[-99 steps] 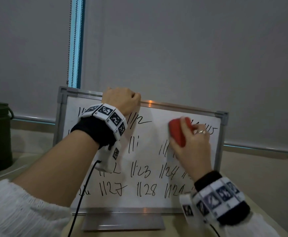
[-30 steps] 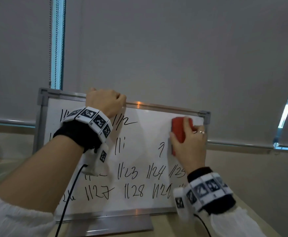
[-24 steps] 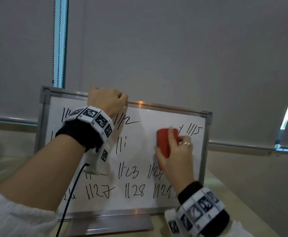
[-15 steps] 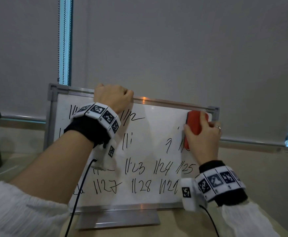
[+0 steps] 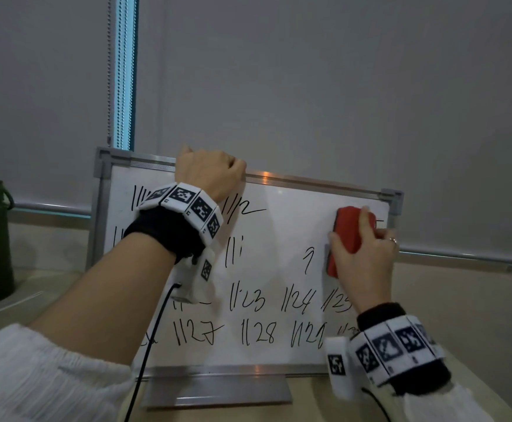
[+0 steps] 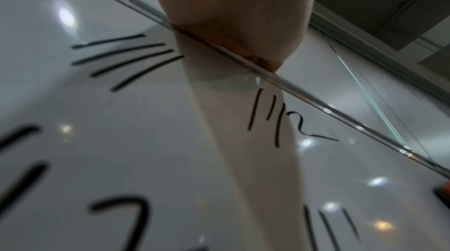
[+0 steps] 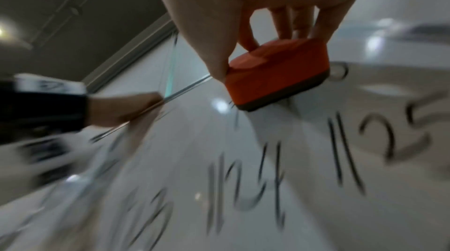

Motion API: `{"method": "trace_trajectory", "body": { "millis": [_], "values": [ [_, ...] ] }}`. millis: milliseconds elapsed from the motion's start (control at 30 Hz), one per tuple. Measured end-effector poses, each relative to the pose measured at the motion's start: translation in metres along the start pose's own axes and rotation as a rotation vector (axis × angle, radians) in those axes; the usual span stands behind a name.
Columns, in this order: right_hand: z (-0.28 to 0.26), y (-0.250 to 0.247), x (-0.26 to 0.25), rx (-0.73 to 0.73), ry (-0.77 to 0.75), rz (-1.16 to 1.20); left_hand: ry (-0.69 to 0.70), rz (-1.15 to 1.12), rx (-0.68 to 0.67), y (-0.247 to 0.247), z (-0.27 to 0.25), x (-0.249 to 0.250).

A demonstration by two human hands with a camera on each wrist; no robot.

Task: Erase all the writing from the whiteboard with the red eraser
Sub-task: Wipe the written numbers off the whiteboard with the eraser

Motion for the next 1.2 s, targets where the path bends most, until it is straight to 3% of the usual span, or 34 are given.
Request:
{"method": "trace_trajectory", "body": {
  "millis": [167,233,333,400,600,800,900,1000,1067,1200],
  "values": [
    [-0.049,0.016,-0.023,-0.181,-0.299,-0.072,-0.003,0.006,0.007,0.004,0.003,-0.002],
    [-0.026,0.009,-0.005,-0.128,-0.255,-0.087,-0.001,0.008,0.003,0.004,0.004,-0.001],
    [0.013,-0.011,0.021,-0.022,-0.019,0.021,-0.006,0.010,0.004,0.002,0.004,-0.001],
    [0.014,-0.013,0.024,-0.014,0.058,0.073,-0.010,0.010,0.006,0.002,0.003,-0.002],
    [-0.029,0.001,0.003,-0.141,-0.151,-0.046,-0.017,0.001,0.004,0.001,0.003,-0.002],
    [0.019,-0.019,0.029,0.048,0.100,0.095,-0.019,-0.008,-0.002,0.000,0.001,-0.002],
    [-0.015,-0.006,0.010,-0.002,0.014,0.072,-0.008,-0.014,0.020,-0.002,0.000,-0.001],
    [-0.043,0.004,0.002,-0.157,-0.085,0.018,-0.009,-0.025,0.019,-0.002,-0.001,-0.001],
    [-0.026,-0.003,0.007,-0.120,-0.085,0.030,-0.013,-0.023,0.018,-0.001,0.000,-0.001],
    [0.018,-0.017,0.035,0.034,0.082,0.127,-0.013,-0.013,0.018,-0.001,-0.001,-0.001]
  ]
}}
Point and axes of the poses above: each hand's wrist, its own z-axis towards the middle knuckle, its own y-axis out of the palm, x = y × z, the point moved 4 cm from there along z, towards the middle knuckle, and after that the axes turned 11 degrees about -y, right-handed, at the moved point
